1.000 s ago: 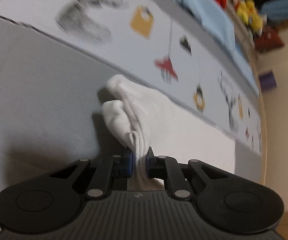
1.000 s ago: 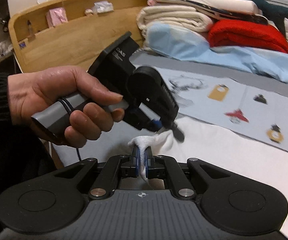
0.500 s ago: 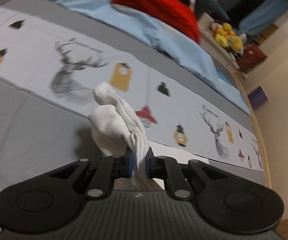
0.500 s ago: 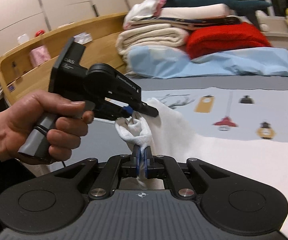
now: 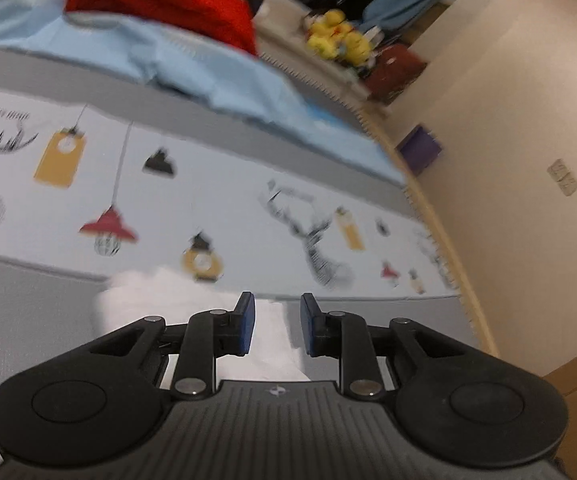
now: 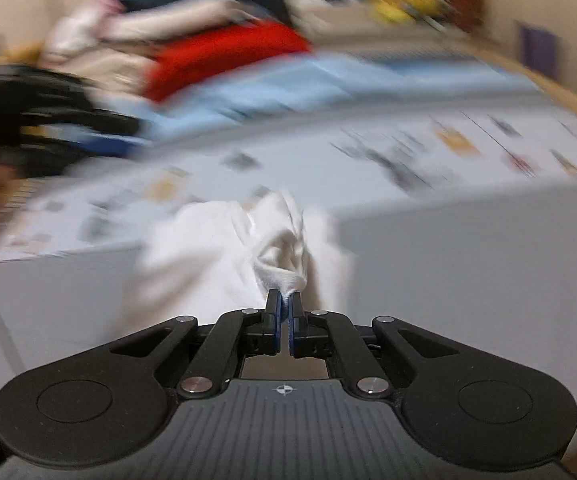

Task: Fold small clothes

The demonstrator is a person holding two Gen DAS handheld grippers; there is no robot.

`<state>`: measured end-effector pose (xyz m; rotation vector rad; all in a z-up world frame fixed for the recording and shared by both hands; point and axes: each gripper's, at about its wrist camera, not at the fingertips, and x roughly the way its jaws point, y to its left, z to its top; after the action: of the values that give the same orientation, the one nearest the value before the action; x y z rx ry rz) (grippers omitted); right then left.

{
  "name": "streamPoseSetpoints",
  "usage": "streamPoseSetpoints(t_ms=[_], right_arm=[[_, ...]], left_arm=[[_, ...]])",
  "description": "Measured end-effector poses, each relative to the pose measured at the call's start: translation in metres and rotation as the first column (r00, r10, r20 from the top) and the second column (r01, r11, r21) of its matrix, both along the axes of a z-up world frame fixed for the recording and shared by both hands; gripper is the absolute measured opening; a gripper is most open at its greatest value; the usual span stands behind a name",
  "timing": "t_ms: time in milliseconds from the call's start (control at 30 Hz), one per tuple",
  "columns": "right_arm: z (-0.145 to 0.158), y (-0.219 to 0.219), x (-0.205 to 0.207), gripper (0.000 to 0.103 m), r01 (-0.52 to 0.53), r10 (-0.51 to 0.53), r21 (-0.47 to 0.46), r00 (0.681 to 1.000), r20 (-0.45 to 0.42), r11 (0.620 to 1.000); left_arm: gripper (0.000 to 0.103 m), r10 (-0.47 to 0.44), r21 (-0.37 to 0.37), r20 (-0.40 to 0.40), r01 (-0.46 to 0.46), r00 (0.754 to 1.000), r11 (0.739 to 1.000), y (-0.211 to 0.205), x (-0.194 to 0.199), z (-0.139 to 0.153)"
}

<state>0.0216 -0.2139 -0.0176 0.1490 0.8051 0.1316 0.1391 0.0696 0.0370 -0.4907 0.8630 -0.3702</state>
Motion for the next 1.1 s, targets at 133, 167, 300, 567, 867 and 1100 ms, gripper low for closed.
streamPoseSetpoints(t_ms=[133,167,300,567,867,1100], right_arm=[[-0.036,-0.042,0.01,0.0,0.126,-0.111,0.054,0.966,-0.233,0.99],[-0.041,-0.046,0.011,0.0,0.131,-0.1,0.1,0.958,-0.267,0.986],[-0.041,-0.049,0.022,0.009,0.129,-0.066,0.223,0.961,-0.268,0.966],[-0.069,-0.032,0.053,0.049,0.139,-0.055,0.239,0.944,-0.326,0.961],[-0.029,-0.013,0.046,0.003,0.031,0.007,0.217,0.985,-0.172,0.976],[0.005,-0.021,0.024,0.004,-0.03,0.05,0.179,0.993,-0.105,0.983]], left_arm=[[0.026,-0.013,0.111,-0.11,0.025,0.994,0.994,-0.007,0.001,-0.021],[0.026,-0.019,0.139,-0.135,0.038,0.991,0.99,-0.008,0.001,-0.027],[0.035,-0.044,0.219,-0.157,0.079,0.987,0.973,-0.004,-0.002,-0.04],[0.081,-0.153,0.372,-0.085,0.174,0.985,0.912,-0.017,-0.03,-0.044],[0.085,-0.218,0.522,-0.074,0.224,0.973,0.823,-0.011,-0.051,-0.053],[0.085,-0.223,0.499,-0.082,0.234,0.971,0.834,-0.006,-0.049,-0.049]])
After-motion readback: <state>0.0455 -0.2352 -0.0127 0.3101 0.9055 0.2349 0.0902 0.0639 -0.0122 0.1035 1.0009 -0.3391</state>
